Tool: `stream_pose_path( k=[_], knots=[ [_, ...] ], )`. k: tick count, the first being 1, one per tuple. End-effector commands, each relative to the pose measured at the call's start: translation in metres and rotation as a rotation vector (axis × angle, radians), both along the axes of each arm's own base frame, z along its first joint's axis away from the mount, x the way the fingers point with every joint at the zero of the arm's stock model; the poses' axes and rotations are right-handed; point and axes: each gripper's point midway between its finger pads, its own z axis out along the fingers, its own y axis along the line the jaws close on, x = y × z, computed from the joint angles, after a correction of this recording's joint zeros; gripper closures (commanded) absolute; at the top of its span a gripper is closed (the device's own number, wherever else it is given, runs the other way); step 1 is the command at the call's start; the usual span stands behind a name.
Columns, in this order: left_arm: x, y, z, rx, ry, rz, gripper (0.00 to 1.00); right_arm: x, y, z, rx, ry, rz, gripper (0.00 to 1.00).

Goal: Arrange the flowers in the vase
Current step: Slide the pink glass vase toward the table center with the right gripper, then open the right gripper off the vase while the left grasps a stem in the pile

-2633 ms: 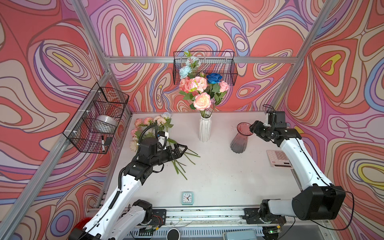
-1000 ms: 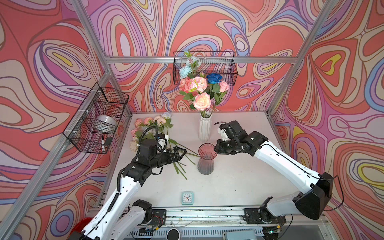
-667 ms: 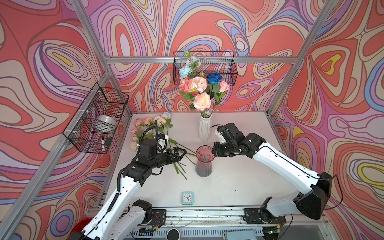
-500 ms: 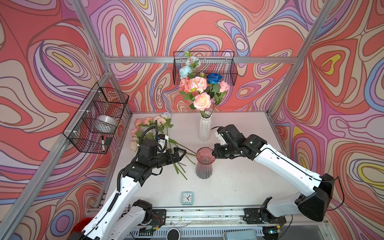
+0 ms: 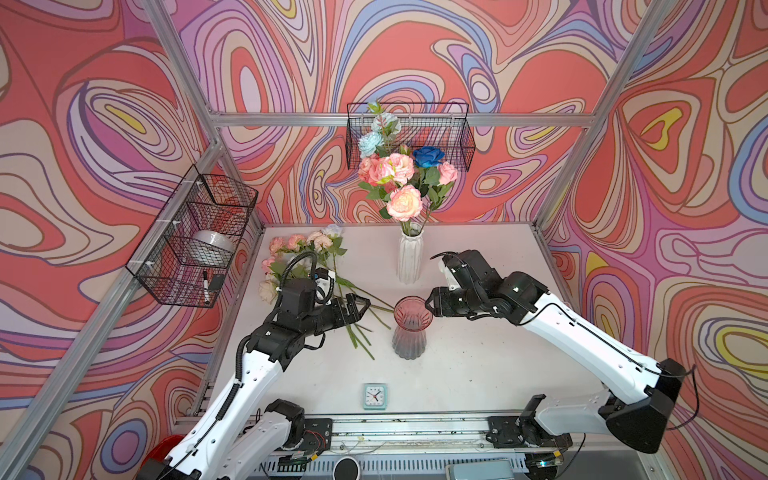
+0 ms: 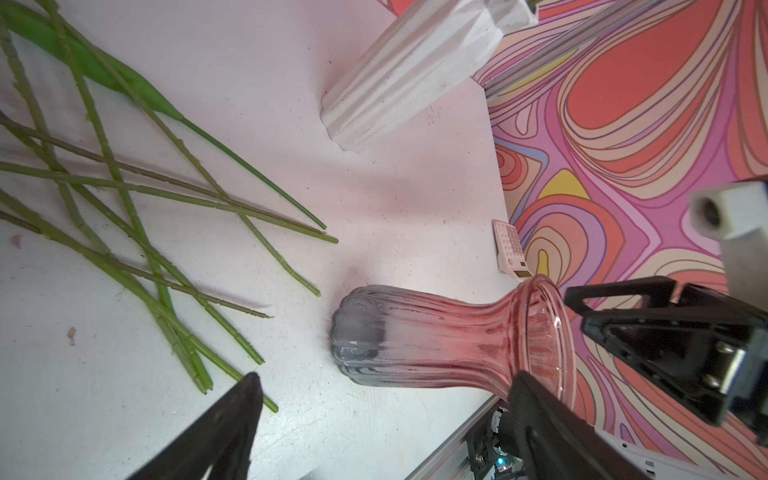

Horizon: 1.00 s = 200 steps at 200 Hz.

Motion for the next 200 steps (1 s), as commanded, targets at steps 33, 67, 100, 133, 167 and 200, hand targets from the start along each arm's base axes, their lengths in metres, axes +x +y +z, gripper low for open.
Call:
stream_pose_path(
  k=[33,67,100,133,167,200],
  knots=[
    [0.055,0.032,-0.035,0.074,0.078,0.244,0.34,0.0,-0.01,0.026,0.072,-0.164,-0.014,0.62],
    [0.088,0.044,-0.065,0.095,0.129,0.355,0.45,-0.003,-0.019,0.019,0.067,-0.188,-0.029,0.64],
    [0.121,0.07,-0.084,0.135,0.15,0.455,0.53,-0.007,-0.027,0.01,0.055,-0.205,-0.041,0.67],
    [0.149,0.086,-0.096,0.293,0.182,0.496,0.56,-0.01,-0.033,0.001,0.044,-0.209,-0.05,0.7],
    [0.166,0.096,-0.117,0.348,0.234,0.538,0.59,-0.012,-0.041,-0.002,0.03,-0.224,-0.062,0.71],
    [0.187,0.095,-0.128,0.381,0.241,0.516,0.61,-0.014,-0.045,-0.005,0.022,-0.228,-0.064,0.71]
  ],
)
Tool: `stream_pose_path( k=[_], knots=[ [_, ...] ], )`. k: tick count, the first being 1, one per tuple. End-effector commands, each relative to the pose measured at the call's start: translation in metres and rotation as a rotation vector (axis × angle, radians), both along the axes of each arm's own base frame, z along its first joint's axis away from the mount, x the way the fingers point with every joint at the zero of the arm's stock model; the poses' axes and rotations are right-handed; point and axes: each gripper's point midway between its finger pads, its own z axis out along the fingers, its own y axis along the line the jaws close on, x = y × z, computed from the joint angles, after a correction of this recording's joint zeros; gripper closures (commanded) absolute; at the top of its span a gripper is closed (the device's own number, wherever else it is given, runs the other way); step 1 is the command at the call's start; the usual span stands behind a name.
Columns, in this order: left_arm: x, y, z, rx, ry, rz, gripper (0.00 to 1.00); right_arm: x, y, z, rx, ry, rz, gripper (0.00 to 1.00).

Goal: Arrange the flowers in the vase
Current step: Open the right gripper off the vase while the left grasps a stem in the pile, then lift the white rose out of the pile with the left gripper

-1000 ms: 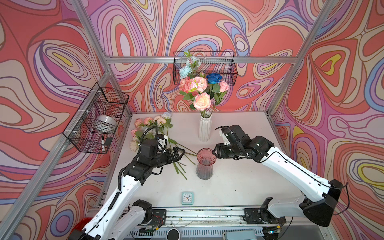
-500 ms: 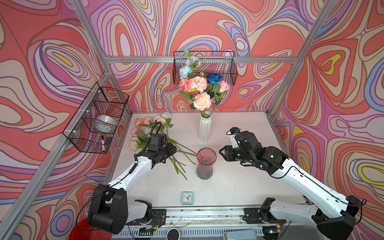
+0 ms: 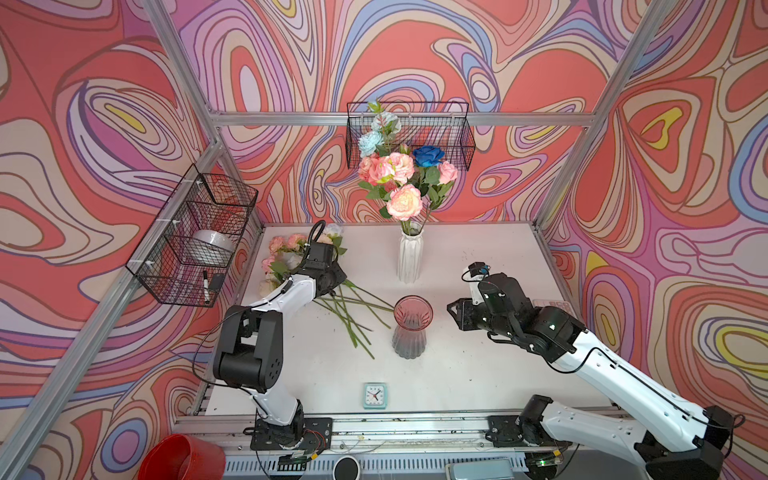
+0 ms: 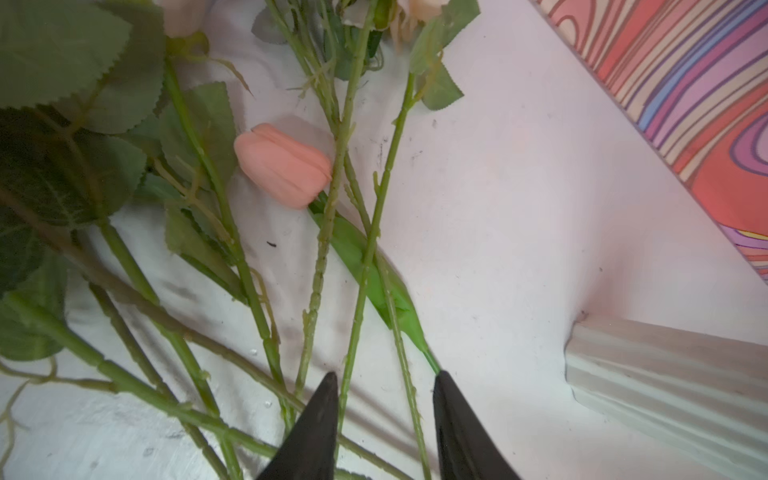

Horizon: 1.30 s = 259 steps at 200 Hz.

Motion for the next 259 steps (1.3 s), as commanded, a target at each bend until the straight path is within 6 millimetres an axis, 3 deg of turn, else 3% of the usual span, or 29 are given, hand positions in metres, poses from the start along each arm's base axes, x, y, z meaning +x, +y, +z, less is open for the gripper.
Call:
stream_pose_path(
  k=[1,46,94,144,188,216,259],
  knots=[
    [0.01,0.009,-0.008,0.061,0.029,0.001,0.61,0.0,-0.004,0.001,-0.011,-0.026,-0.007,0.71],
    [0.026,-0.005,-0.028,0.061,0.056,-0.099,0.62,-0.002,-0.012,0.0,-0.033,-0.035,-0.021,0.72],
    [0.017,0.002,-0.043,0.092,0.1,-0.087,0.74,-0.001,-0.012,0.002,-0.04,-0.042,-0.021,0.71],
    [0.015,-0.006,-0.064,0.09,0.146,-0.13,0.82,0.002,-0.012,0.004,-0.048,-0.05,-0.021,0.72],
    [0.007,-0.001,-0.08,0.124,0.209,-0.137,0.84,0.002,-0.013,0.007,-0.051,-0.057,-0.024,0.72],
    [0.006,0.002,-0.065,0.135,0.16,-0.124,0.94,0.003,-0.013,0.009,-0.052,-0.061,-0.027,0.72],
    [0.018,0.007,0.0,0.154,-0.042,-0.098,1.0,0.002,-0.014,0.01,-0.046,-0.059,-0.03,0.72]
  ],
)
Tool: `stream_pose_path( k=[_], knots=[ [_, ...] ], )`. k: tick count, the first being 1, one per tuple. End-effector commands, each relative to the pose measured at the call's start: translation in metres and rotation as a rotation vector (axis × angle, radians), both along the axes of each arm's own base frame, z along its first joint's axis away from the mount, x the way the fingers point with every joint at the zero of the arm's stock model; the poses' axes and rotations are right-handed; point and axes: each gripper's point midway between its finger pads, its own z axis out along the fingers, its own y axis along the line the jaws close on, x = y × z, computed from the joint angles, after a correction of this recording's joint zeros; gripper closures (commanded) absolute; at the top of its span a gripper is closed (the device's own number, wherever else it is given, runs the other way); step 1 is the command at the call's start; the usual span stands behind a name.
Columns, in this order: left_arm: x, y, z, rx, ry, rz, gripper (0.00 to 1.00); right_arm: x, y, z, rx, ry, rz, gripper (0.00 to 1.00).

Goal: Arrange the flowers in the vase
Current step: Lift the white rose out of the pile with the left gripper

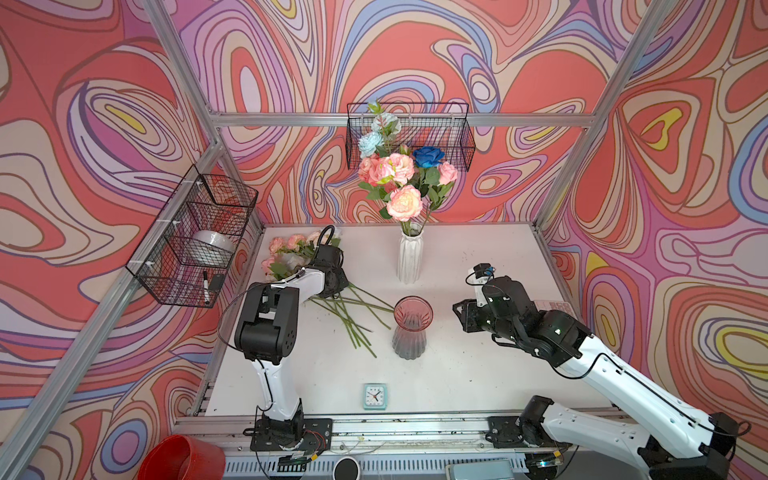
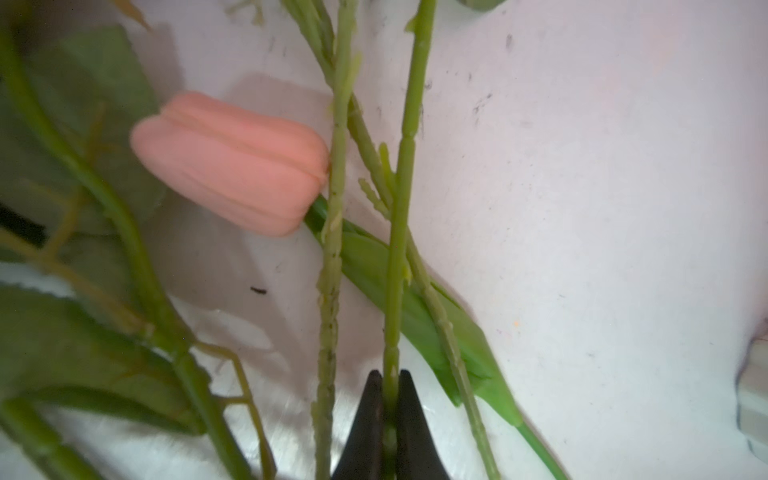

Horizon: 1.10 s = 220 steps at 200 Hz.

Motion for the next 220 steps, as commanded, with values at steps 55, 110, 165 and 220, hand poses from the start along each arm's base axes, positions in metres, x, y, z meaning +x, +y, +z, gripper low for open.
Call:
stream_pose_path(
  k=[55,110,165,220],
  knots=[
    [-0.009,0.035,0.181,0.104,-0.528,0.115,1.0,0.001,-0.001,0.014,0.009,-0.034,-0.004,0.72],
    [-0.036,0.051,0.281,0.246,-0.828,0.159,1.0,0.002,0.001,0.023,0.035,-0.048,-0.002,0.72],
    [-0.11,-0.016,0.36,-0.089,-1.047,-0.177,1.0,-0.009,0.022,0.057,0.146,-0.134,0.142,0.56],
    [-0.237,-0.08,0.397,-0.452,-1.106,-0.678,1.0,-0.039,0.075,0.122,0.368,-0.281,0.5,0.39]
  ],
)
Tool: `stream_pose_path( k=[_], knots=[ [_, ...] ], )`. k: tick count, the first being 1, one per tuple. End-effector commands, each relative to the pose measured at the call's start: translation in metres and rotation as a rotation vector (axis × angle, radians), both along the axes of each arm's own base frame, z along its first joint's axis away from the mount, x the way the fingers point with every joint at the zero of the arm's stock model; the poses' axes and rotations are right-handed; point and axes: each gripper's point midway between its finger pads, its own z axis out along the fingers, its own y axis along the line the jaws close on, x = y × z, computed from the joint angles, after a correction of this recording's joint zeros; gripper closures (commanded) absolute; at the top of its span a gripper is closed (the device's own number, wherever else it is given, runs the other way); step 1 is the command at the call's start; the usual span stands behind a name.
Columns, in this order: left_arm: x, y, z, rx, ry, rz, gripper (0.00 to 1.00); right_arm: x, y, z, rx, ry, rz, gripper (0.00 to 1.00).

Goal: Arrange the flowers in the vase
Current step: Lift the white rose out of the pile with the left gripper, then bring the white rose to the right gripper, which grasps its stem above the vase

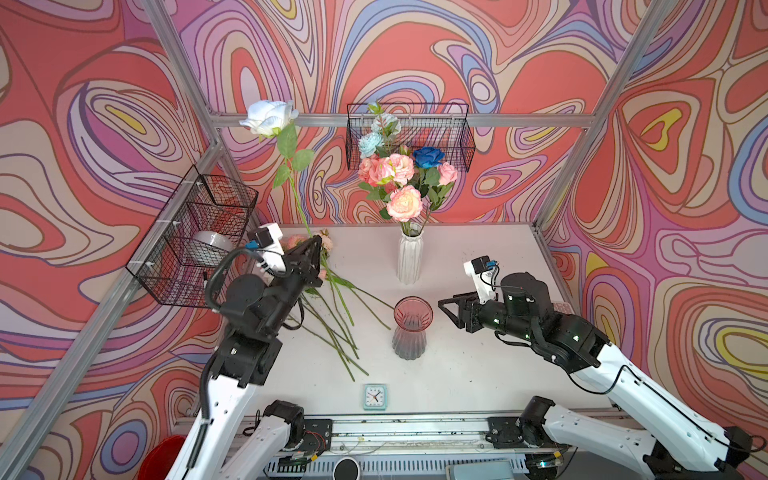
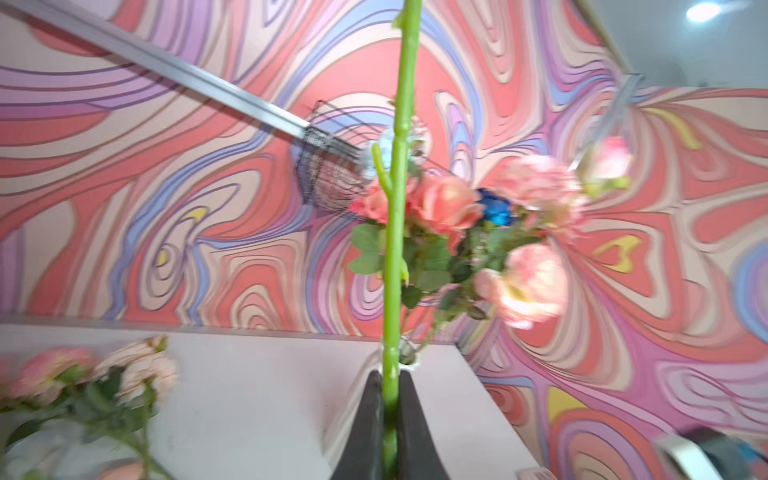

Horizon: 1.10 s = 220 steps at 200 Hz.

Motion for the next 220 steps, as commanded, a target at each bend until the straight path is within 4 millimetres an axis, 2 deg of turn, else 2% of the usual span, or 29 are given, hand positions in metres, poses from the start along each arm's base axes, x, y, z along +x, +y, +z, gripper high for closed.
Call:
stream_pose_path(
  k=[1,14,33,75,96,111,136,145,155,162,173,184,191,202,209,220],
  knots=[
    [-0.055,-0.045,-0.009,0.022,0.019,-0.363,1.0,-0.018,0.029,0.053,0.142,-0.134,0.207,0.38],
    [-0.078,-0.057,-0.007,0.019,0.011,-0.494,1.0,-0.023,0.04,0.075,0.189,-0.182,0.277,0.37],
    [-0.1,-0.07,-0.007,0.008,0.023,-0.65,1.0,-0.03,0.058,0.11,0.267,-0.248,0.381,0.35],
    [-0.12,-0.087,-0.006,-0.016,0.018,-0.854,1.0,-0.052,0.107,0.164,0.354,-0.384,0.547,0.32],
    [-0.127,-0.094,-0.004,-0.013,0.009,-0.929,1.0,-0.059,0.13,0.178,0.357,-0.425,0.59,0.3],
    [-0.131,-0.1,-0.004,-0.004,0.004,-0.973,1.0,-0.056,0.144,0.181,0.348,-0.431,0.597,0.3],
    [-0.137,-0.107,-0.007,0.014,0.0,-1.032,1.0,-0.05,0.155,0.188,0.352,-0.444,0.593,0.32],
    [-0.138,-0.109,-0.009,0.017,0.005,-1.048,1.0,-0.051,0.157,0.191,0.356,-0.449,0.594,0.37],
    [-0.138,-0.111,-0.011,0.019,0.01,-1.06,1.0,-0.051,0.156,0.194,0.362,-0.46,0.591,0.48],
    [-0.136,-0.112,-0.012,0.018,0.017,-1.057,1.0,-0.052,0.155,0.196,0.363,-0.464,0.589,0.59],
    [-0.132,-0.112,-0.015,0.014,0.031,-1.042,1.0,-0.052,0.153,0.196,0.357,-0.465,0.576,0.83],
    [-0.124,-0.112,-0.019,0.015,0.055,-0.997,0.71,-0.05,0.149,0.195,0.347,-0.461,0.552,1.0],
    [-0.118,-0.111,-0.023,0.018,0.072,-0.961,0.51,-0.049,0.145,0.194,0.34,-0.46,0.534,1.0],
    [-0.11,-0.11,-0.027,0.021,0.09,-0.914,0.28,-0.049,0.136,0.191,0.323,-0.462,0.505,1.0],
    [-0.105,-0.108,-0.03,0.022,0.104,-0.88,0.18,-0.049,0.13,0.191,0.308,-0.466,0.486,1.0],
    [-0.096,-0.105,-0.034,0.024,0.124,-0.819,0.11,-0.045,0.116,0.188,0.268,-0.476,0.427,1.0]
  ],
)
